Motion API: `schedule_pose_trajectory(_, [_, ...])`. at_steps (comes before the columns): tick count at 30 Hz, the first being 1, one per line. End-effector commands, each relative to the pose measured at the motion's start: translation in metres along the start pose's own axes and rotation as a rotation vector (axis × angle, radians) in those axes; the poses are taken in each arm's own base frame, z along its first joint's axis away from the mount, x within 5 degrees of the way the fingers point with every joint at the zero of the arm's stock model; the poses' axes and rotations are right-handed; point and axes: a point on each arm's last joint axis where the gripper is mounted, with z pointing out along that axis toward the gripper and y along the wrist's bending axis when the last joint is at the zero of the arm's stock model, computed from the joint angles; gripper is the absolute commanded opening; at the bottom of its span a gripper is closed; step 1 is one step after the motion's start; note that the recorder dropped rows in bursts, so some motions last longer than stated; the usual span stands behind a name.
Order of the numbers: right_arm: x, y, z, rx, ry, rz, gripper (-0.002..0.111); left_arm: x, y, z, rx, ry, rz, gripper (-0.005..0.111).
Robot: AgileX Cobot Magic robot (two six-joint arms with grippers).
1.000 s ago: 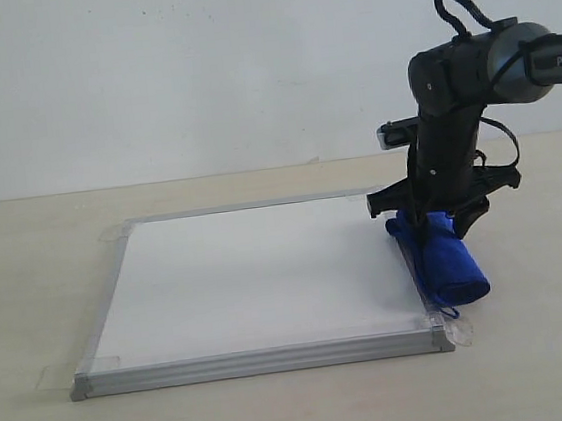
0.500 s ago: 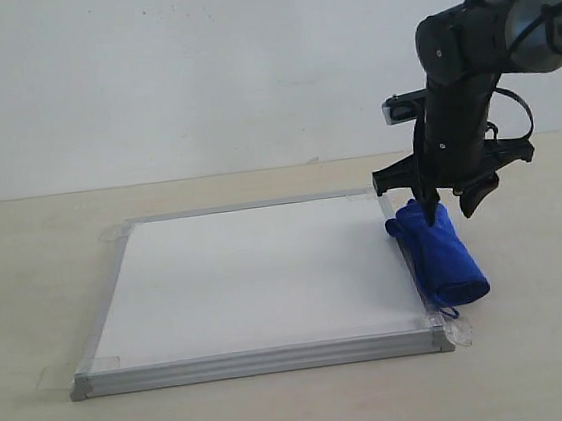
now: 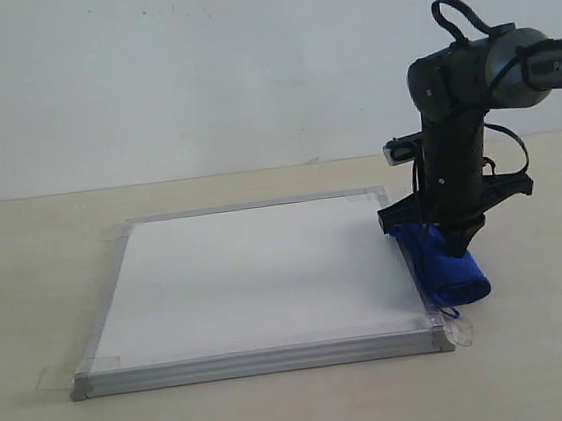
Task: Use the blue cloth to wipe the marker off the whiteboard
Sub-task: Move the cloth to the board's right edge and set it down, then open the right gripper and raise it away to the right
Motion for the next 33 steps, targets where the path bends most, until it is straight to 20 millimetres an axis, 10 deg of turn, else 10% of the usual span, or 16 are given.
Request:
schedule_pose_trajectory(1, [0.0,0.0,0.004,0.003,0.004,-0.02,0.0,0.001,0.0,0.0,-0.004,0.002,0.009,0.004])
schedule_pose_trajectory(10, [-0.006,-0.005,-0.067,-0.078,-0.239,0.014,0.0,0.001,0.0,0.0,-0.004,0.002,0.009,0.004])
schedule_pose_trajectory(22, [-0.009,0.012,0.009,-0.117,-0.077,0.035,0.0,0.001,0.0,0.0,-0.004,0.002,0.009,0.004])
schedule_pose_trajectory(33, [-0.009,0.005,-0.04,-0.128,-0.183,-0.001,0.0,0.001,0.0,0.0,-0.004,0.002,0.009,0.004])
